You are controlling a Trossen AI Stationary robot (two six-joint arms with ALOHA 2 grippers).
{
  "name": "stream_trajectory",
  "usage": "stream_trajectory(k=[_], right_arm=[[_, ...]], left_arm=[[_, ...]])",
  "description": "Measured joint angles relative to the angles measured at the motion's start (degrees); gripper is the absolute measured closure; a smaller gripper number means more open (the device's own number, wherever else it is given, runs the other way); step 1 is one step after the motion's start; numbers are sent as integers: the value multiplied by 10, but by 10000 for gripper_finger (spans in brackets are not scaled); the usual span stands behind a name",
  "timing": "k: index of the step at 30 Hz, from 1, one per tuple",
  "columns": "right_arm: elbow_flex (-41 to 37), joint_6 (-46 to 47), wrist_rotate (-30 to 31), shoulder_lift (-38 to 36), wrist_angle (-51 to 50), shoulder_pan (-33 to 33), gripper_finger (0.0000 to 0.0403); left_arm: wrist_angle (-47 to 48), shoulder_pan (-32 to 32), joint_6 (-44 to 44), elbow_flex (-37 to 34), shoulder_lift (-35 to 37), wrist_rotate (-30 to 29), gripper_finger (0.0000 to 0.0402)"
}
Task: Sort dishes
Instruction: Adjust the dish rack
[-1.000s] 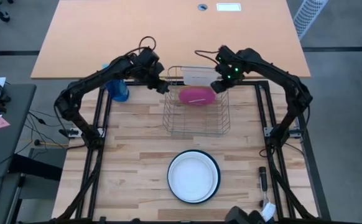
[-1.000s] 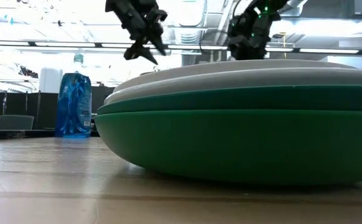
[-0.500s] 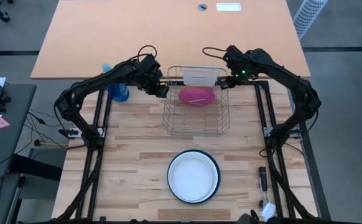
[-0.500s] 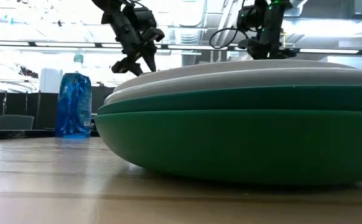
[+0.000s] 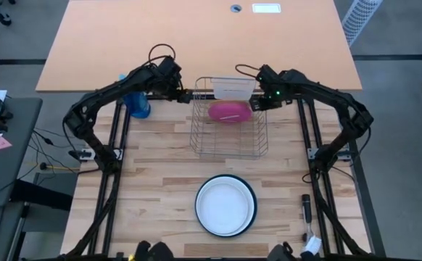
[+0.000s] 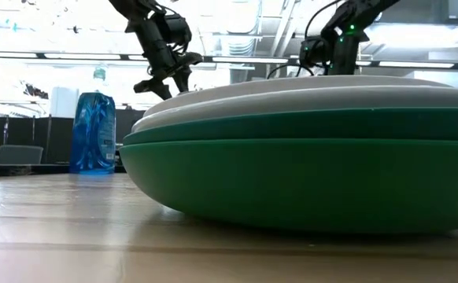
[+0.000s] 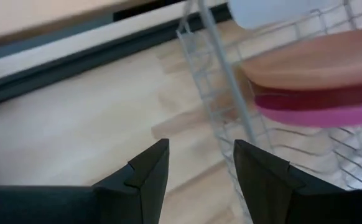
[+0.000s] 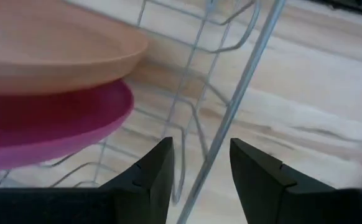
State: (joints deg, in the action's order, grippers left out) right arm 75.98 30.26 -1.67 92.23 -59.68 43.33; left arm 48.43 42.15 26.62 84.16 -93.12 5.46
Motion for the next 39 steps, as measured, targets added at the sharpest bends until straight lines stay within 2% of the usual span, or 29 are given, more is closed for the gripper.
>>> stream_trajectory(k=[3,6,9,15,20,29,39], right_arm=[[-10,-1,0,0,31,6,244],[-12,-6,0,0,52,15,253],[-12,-16,0,0,64,29,279],[-12,-26,0,0,75,49,347],[-12,-31,0,0,105,56,379],[-13,-40,0,1,143,64,383],[-13,-29,-11,1,151,52,384]], left_arm=[[-4,13,-8,0,-14,-5,228],[-23,20,-11,0,-31,36,228],[-32,18,-9,0,-46,61,228],[-34,11,7,0,-72,32,228],[-45,10,-5,0,-93,24,228],[-53,13,9,1,-93,-1,228],[-63,19,2,1,-93,-74,228]])
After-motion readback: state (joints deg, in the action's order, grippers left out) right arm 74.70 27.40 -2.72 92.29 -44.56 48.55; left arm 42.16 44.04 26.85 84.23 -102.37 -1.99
